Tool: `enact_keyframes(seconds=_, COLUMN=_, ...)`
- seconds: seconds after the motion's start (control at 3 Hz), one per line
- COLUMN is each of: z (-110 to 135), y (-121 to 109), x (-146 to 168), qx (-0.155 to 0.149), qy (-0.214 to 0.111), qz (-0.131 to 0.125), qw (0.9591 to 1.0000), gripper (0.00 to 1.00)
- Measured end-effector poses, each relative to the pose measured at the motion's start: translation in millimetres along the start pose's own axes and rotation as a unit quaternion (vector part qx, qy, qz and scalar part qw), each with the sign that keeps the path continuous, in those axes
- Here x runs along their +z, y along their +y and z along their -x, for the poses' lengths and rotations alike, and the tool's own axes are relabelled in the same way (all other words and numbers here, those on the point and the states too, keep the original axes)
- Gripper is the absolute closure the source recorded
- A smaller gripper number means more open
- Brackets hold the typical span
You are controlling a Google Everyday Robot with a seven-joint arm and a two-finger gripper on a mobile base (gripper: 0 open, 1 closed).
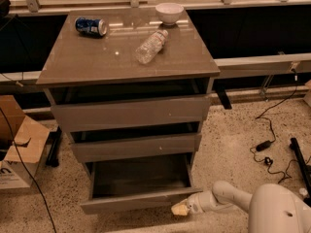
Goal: Close bottom drawer
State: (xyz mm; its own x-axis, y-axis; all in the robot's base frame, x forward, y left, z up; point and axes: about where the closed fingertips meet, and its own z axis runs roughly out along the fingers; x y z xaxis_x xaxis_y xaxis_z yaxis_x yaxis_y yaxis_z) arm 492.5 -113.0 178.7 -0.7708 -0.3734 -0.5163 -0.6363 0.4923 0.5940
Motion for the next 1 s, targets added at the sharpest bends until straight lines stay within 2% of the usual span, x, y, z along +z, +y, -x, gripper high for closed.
enact_keyframes(seconds=0.33, z=25.5, y=-7.6, x=8.2, qx=-0.039, qy=-0.009, qz=-0.012, qw=0.9991, gripper=1.00)
enact_keyframes(seconds=1.0, z=59.8, y=-20.1, x=21.8, qx=-0.083, qy=-0.014, qz=-0.014, qw=0.9964, gripper=1.00)
